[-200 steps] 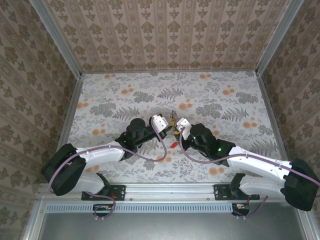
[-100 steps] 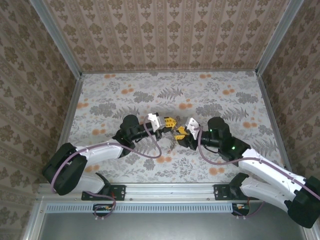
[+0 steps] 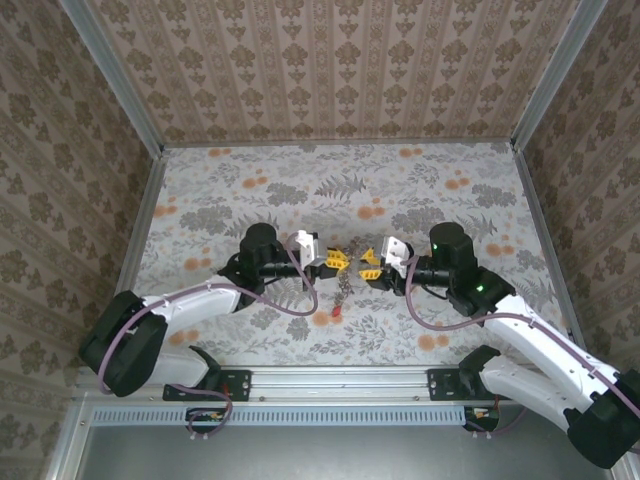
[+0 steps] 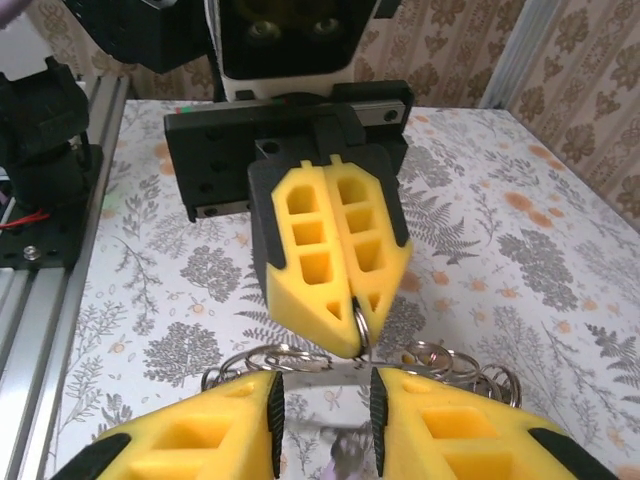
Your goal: Put the keys on the keyring
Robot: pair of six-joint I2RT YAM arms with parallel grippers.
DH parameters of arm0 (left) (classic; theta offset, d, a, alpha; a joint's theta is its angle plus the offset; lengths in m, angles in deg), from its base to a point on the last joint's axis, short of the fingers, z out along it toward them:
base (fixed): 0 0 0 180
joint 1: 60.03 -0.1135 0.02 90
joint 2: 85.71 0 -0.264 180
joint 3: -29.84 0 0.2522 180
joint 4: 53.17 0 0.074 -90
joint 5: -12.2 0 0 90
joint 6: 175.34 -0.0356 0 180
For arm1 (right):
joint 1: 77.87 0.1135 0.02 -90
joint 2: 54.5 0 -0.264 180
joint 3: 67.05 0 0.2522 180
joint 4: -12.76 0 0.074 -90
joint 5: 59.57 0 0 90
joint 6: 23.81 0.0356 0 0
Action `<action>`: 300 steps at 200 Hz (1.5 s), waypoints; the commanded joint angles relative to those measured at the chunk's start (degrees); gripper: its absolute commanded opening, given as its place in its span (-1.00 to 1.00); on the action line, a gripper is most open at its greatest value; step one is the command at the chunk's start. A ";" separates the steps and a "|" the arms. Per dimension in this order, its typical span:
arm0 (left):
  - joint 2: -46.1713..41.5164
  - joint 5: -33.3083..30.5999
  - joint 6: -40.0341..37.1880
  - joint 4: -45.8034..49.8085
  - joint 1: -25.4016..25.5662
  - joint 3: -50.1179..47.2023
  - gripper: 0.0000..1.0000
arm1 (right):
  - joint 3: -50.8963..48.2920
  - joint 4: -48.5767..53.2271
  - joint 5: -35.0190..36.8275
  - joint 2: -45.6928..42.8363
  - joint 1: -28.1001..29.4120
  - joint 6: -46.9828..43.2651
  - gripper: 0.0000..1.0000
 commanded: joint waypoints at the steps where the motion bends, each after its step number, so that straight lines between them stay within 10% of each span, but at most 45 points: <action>1: -1.41 4.48 -0.78 -1.12 -0.16 2.50 -1.00 | -0.75 -1.59 0.36 1.18 -0.33 -2.63 -0.36; 168: 1.93 6.64 1.95 -6.74 0.02 3.90 -1.00 | -2.79 -11.94 -2.64 8.25 2.48 0.38 -0.63; 218: 2.47 4.54 3.25 -7.58 0.10 3.43 -0.85 | -3.32 -14.64 -2.28 8.90 2.48 3.53 -1.00; 247: -0.24 1.82 1.32 -1.80 -0.48 2.12 -0.44 | -3.15 -11.75 1.43 8.04 2.48 2.78 -1.00; 300: -4.98 1.17 -10.48 20.30 -1.00 4.56 -0.41 | 0.69 -2.76 5.46 8.00 3.21 -0.83 -1.00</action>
